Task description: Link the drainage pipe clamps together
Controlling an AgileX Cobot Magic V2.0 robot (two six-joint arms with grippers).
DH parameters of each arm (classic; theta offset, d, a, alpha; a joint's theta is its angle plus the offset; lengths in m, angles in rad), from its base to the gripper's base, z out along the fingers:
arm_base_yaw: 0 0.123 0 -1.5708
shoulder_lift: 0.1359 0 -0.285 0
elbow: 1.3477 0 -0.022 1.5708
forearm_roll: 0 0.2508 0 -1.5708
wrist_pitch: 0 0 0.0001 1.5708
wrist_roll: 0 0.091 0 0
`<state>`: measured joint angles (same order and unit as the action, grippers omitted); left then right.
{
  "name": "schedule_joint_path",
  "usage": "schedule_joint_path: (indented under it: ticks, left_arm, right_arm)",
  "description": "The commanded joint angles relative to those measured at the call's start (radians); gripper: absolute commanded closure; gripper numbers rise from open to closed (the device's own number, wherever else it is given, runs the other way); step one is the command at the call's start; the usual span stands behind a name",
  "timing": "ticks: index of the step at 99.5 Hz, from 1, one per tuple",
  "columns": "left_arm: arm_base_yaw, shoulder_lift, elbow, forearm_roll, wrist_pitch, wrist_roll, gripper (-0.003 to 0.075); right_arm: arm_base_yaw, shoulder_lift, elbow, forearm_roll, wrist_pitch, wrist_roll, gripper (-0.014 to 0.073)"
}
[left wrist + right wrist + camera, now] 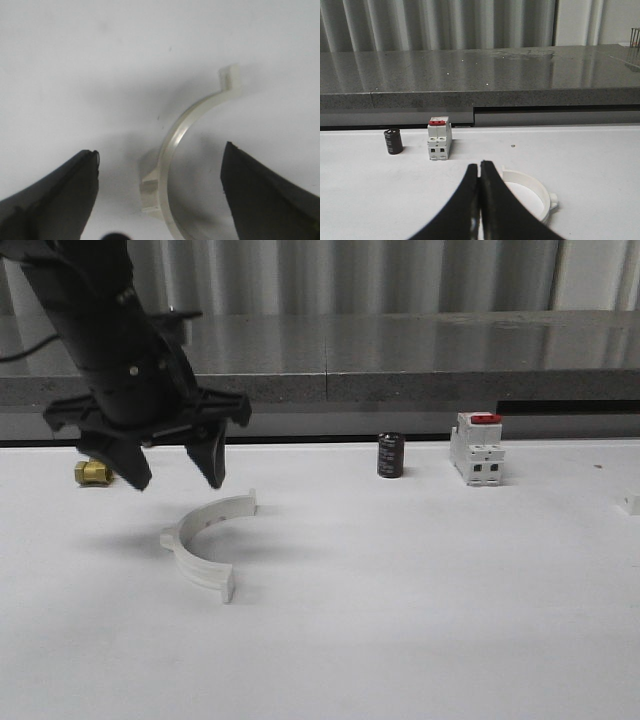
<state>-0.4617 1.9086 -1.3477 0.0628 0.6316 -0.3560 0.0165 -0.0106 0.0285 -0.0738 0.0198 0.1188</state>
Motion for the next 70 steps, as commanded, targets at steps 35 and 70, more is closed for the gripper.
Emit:
schedule_joint_path:
  ticks: [35,70]
  left_arm:
    - [0.147,-0.454,0.186,0.077,-0.174,0.053,0.0213]
    - [0.296,-0.897,0.558,0.086,-0.319,0.058,0.0219]
  right_arm:
    - [0.001,-0.019,-0.02,-0.002,-0.084,-0.003,0.0661]
    - [0.001,-0.019,-0.02,-0.002,-0.084,-0.003,0.0661]
